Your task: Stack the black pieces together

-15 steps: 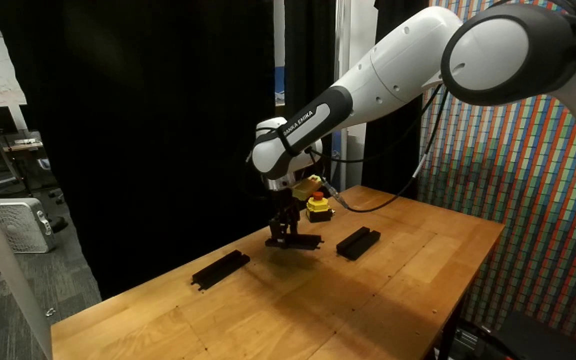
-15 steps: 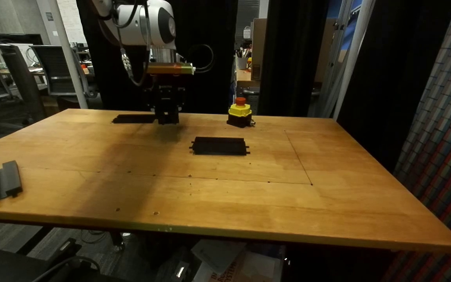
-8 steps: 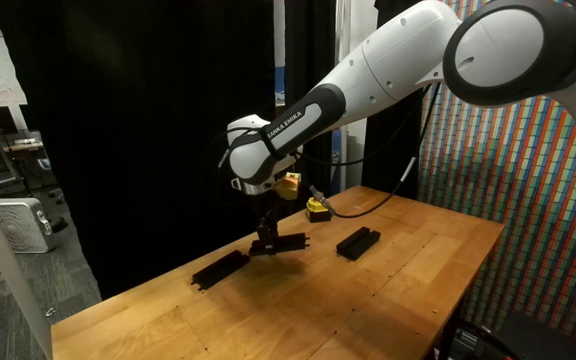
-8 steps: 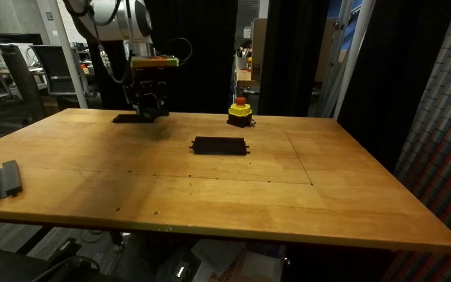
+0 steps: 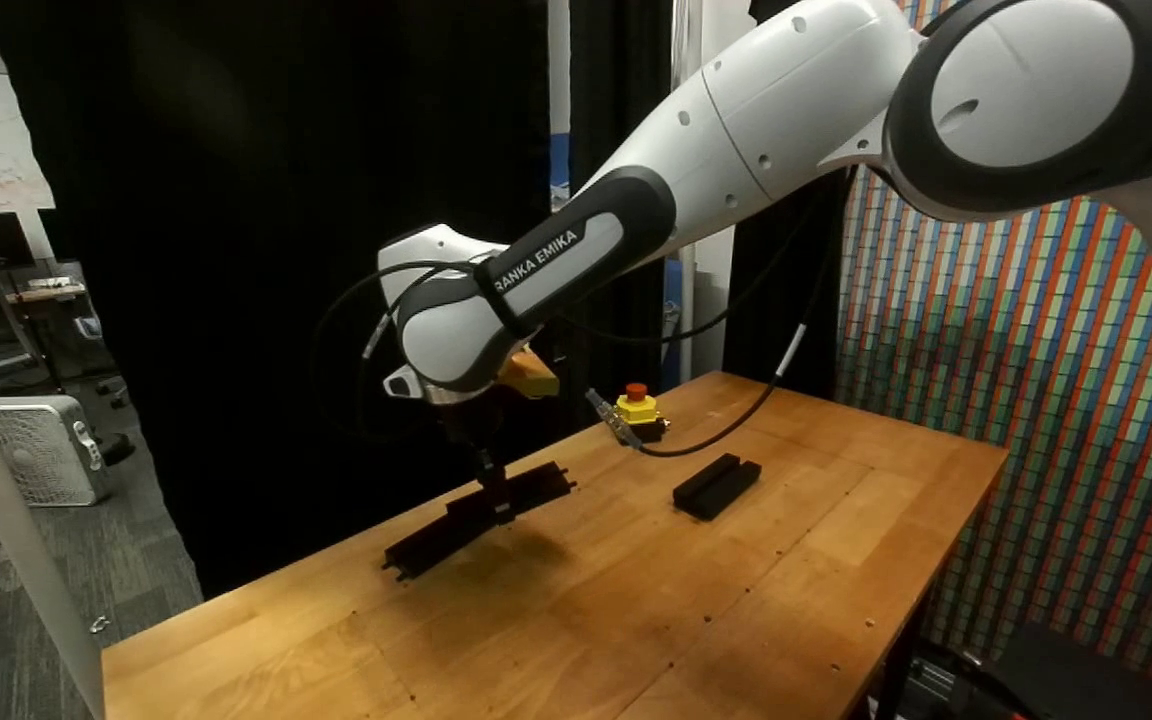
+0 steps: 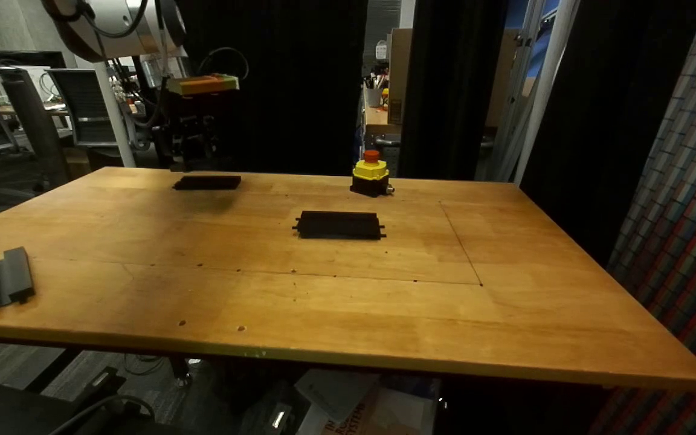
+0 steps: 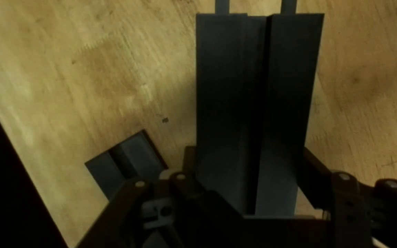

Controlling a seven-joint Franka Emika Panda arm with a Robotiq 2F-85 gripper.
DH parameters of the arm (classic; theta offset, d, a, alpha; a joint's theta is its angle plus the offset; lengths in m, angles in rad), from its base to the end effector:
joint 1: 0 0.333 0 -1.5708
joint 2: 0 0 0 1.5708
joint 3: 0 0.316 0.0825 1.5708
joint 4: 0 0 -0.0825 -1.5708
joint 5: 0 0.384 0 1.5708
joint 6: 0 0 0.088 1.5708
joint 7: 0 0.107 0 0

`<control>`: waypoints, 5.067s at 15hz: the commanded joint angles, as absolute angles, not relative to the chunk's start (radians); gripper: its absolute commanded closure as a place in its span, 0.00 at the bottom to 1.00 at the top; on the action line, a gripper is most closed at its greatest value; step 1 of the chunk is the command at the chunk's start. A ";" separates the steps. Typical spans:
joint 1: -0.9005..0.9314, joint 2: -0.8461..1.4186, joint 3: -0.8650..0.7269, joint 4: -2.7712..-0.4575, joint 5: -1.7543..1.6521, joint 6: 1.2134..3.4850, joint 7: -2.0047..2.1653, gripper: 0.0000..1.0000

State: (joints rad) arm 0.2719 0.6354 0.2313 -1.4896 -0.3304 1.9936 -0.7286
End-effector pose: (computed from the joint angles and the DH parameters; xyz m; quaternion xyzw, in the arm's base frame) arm 0.6337 0.2962 0.2982 0.7776 0.6216 -0.0631 0.0704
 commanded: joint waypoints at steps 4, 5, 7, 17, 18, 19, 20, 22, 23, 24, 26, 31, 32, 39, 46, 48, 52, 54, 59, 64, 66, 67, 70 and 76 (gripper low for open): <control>0.273 0.711 0.248 -1.364 -0.366 2.047 -1.058 0.55; 0.270 0.722 0.249 -1.354 -0.361 2.070 -1.111 0.55; 0.262 0.748 0.254 -1.331 -0.348 2.117 -1.214 0.55; 0.251 0.870 0.267 -1.240 -0.217 2.167 -1.473 0.55; 0.247 0.876 0.268 -1.236 -0.199 2.164 -1.467 0.55; 0.246 0.881 0.268 -1.232 -0.186 2.167 -1.458 0.55; 0.248 0.884 0.264 -1.228 -0.175 2.171 -1.444 0.55; 0.247 0.890 0.260 -1.222 -0.160 2.177 -1.428 0.55; 0.245 0.891 0.259 -1.219 -0.151 2.179 -1.422 0.55; 0.244 0.894 0.257 -1.216 -0.146 2.181 -1.418 0.55; 0.243 0.898 0.254 -1.208 -0.143 2.182 -1.410 0.55; 0.250 0.918 0.241 -1.191 -0.151 2.185 -1.358 0.55; 0.253 0.922 0.238 -1.189 -0.153 2.187 -1.343 0.55; 0.256 0.939 0.232 -1.169 -0.163 2.187 -1.291 0.55; 0.264 0.937 0.229 -1.175 -0.183 2.178 -1.300 0.55; 0.271 0.939 0.226 -1.176 -0.192 2.178 -1.300 0.55; 0.282 0.940 0.221 -1.172 -0.202 2.169 -1.297 0.55; 0.287 0.942 0.219 -1.166 -0.203 2.162 -1.293 0.55; 0.303 0.965 0.213 -1.131 -0.204 2.130 -1.281 0.00; 0.318 0.998 0.205 -1.073 -0.208 2.096 -1.281 0.00; 0.324 1.014 0.199 -1.045 -0.208 2.080 -1.277 0.00; 0.326 1.019 0.196 -1.034 -0.209 2.074 -1.276 0.00; 0.334 1.039 0.186 -0.999 -0.206 2.072 -1.252 0.00; 0.340 1.040 0.176 -0.982 -0.205 2.076 -1.240 0.00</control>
State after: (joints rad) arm 0.3222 1.0201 0.1916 -1.0402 -0.1925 2.0990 -1.2624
